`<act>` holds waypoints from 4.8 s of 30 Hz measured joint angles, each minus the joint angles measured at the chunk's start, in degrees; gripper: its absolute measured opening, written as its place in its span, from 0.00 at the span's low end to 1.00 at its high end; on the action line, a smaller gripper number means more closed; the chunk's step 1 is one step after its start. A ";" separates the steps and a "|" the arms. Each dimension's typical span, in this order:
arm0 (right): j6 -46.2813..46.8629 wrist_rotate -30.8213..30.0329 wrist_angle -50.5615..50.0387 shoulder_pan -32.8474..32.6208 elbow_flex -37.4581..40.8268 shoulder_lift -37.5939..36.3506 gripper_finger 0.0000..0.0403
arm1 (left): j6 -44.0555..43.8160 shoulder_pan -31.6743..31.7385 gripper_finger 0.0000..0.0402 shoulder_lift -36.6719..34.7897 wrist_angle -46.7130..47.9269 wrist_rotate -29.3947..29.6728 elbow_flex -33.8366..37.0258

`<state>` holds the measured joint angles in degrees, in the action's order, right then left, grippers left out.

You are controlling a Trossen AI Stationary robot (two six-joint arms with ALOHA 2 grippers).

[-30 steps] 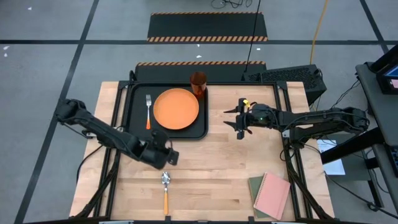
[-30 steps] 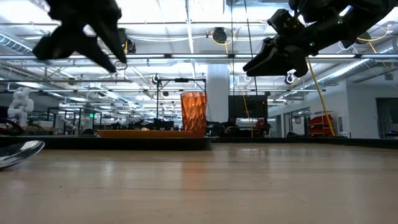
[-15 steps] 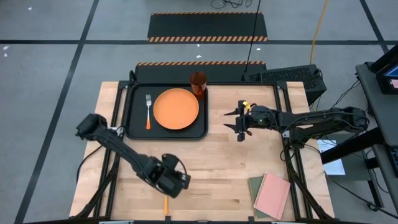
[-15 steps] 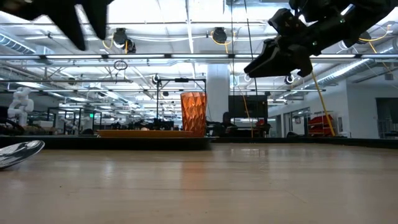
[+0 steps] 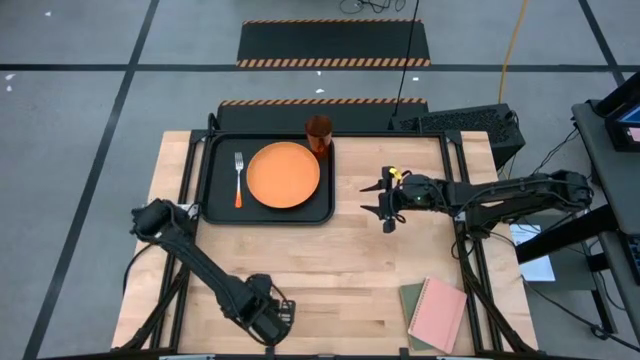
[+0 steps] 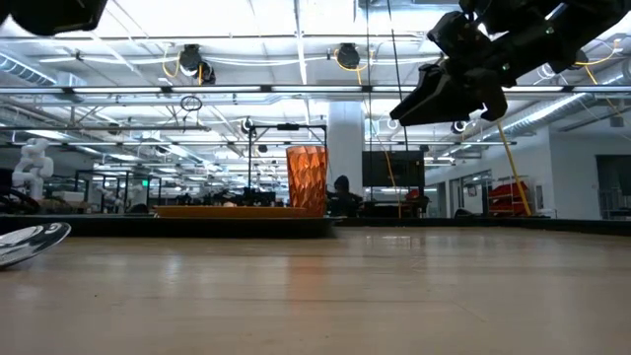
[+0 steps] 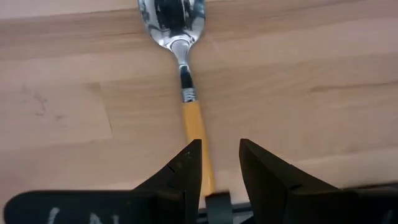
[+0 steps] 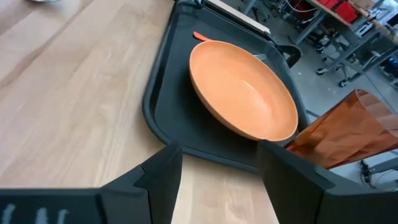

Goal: Pick and place plate/cup/fork/spoon on tray
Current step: Put the yellow spoon on the black serving tray to the left of the orange fork

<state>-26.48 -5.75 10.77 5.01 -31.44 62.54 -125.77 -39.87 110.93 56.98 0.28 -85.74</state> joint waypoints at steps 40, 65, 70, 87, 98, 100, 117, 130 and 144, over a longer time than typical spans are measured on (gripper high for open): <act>1.38 -0.10 -1.26 -2.88 -0.01 0.00 0.50 | -4.25 0.03 0.45 7.39 -3.25 3.57 5.26; 1.38 -0.10 -2.50 -2.88 0.00 0.00 0.50 | -3.97 0.21 0.08 7.67 -2.94 3.99 5.34; 1.38 -0.10 -2.50 -2.88 0.00 0.00 0.50 | -3.53 0.76 0.08 6.98 -2.67 3.87 5.37; -0.81 -0.13 -2.12 -2.87 0.00 -0.02 0.50 | 3.23 4.95 0.07 2.93 4.56 9.17 5.41; -6.11 -0.20 2.16 -1.86 -0.04 -0.02 0.50 | 11.45 10.58 0.07 -4.62 17.78 15.52 5.39; -6.22 -0.19 3.36 -1.47 -0.04 -0.02 0.50 | 12.79 11.74 0.07 -6.02 20.51 16.82 5.39; -7.36 -0.15 7.41 1.82 -0.04 -0.04 0.50 | 33.14 27.03 0.06 -19.00 32.83 32.43 5.52; -7.25 -0.46 6.98 2.52 -0.04 -0.04 0.50 | 42.69 42.81 0.06 -23.96 32.33 38.81 15.31; -8.95 -1.81 8.28 3.02 -0.02 -0.07 0.50 | 56.11 60.42 0.06 -30.55 10.62 36.18 34.10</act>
<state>-35.43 -7.56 19.05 8.03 -31.46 62.48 -69.66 20.56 80.38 67.60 36.46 -51.65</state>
